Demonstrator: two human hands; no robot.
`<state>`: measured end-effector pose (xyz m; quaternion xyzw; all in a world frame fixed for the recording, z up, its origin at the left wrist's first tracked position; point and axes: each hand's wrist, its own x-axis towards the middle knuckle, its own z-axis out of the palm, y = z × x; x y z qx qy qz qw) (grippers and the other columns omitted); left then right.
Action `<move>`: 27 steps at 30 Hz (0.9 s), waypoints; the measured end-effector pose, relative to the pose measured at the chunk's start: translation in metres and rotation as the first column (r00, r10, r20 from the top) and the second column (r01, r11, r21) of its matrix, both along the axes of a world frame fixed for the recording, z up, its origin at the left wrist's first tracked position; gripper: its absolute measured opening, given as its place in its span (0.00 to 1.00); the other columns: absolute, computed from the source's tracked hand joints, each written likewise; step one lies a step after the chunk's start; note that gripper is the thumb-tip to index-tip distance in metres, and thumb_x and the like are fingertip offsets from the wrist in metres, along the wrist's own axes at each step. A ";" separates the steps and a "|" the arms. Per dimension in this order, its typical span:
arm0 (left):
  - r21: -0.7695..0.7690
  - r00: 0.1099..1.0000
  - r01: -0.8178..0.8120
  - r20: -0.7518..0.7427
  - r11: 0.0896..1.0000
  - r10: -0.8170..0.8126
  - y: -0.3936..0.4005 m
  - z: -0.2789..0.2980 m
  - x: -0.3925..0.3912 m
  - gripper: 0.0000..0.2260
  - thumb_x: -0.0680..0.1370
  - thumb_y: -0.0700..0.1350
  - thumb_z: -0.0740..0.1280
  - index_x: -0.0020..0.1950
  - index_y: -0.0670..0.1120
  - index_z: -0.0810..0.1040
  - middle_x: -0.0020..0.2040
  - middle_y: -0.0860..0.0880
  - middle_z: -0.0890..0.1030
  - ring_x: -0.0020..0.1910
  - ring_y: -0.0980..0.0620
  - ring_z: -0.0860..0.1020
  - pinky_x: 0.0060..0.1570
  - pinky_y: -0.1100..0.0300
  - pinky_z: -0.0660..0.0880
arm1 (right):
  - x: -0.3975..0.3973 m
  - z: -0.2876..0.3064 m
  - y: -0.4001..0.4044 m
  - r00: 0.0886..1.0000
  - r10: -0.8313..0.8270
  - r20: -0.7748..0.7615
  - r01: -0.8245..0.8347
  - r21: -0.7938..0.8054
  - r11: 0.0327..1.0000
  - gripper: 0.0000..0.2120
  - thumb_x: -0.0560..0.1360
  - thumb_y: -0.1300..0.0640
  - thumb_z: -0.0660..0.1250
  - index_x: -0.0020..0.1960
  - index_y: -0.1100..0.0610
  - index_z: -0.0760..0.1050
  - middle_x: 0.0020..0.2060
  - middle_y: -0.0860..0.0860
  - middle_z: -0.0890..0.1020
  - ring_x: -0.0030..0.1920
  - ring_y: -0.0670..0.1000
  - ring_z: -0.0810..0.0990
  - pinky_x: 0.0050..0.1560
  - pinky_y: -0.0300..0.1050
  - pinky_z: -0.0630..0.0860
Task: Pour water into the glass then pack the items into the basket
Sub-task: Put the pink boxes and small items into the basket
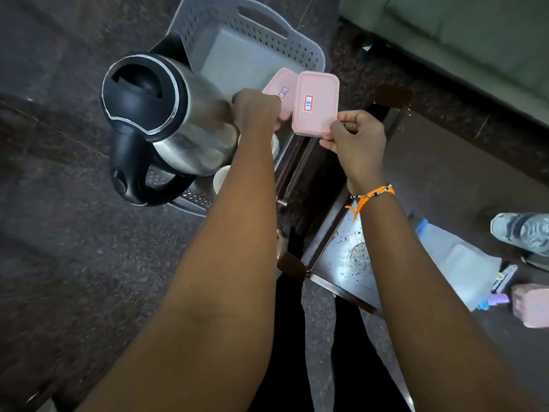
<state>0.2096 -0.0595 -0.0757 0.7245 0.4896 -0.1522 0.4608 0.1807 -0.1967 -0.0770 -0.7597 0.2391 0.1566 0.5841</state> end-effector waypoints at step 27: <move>-0.024 0.898 0.370 0.265 0.929 -0.351 -0.115 0.017 -0.115 0.09 0.77 0.38 0.62 0.56 0.43 0.78 0.51 0.43 0.82 0.49 0.48 0.80 0.53 0.56 0.75 | -0.061 0.008 -0.073 0.984 0.060 -0.169 -0.062 -0.005 0.998 0.07 0.74 0.66 0.63 0.48 0.59 0.78 0.42 0.57 0.84 0.43 0.52 0.85 0.55 0.53 0.81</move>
